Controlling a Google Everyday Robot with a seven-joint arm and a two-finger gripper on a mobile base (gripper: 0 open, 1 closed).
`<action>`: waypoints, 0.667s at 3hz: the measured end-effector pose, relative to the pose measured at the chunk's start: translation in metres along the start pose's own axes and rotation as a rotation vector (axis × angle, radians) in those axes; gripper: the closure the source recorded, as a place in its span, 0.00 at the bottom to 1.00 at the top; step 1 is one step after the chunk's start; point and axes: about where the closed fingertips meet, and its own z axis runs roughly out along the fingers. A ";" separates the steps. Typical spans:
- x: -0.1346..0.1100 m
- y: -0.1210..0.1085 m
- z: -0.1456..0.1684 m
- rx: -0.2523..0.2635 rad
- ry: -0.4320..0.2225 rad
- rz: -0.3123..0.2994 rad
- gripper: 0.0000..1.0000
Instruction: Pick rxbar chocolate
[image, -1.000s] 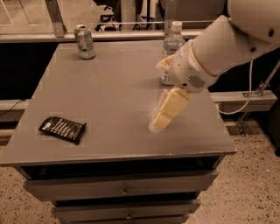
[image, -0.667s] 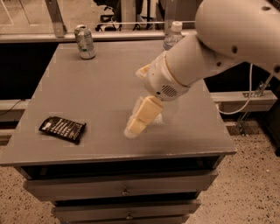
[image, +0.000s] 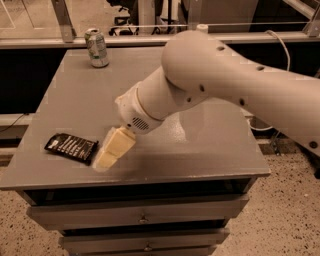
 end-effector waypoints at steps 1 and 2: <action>-0.011 0.003 0.030 -0.006 -0.020 0.015 0.00; -0.020 0.005 0.046 -0.008 -0.035 0.026 0.00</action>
Offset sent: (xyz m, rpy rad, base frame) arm 0.0093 0.0702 -0.0267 0.0653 0.0348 -0.0232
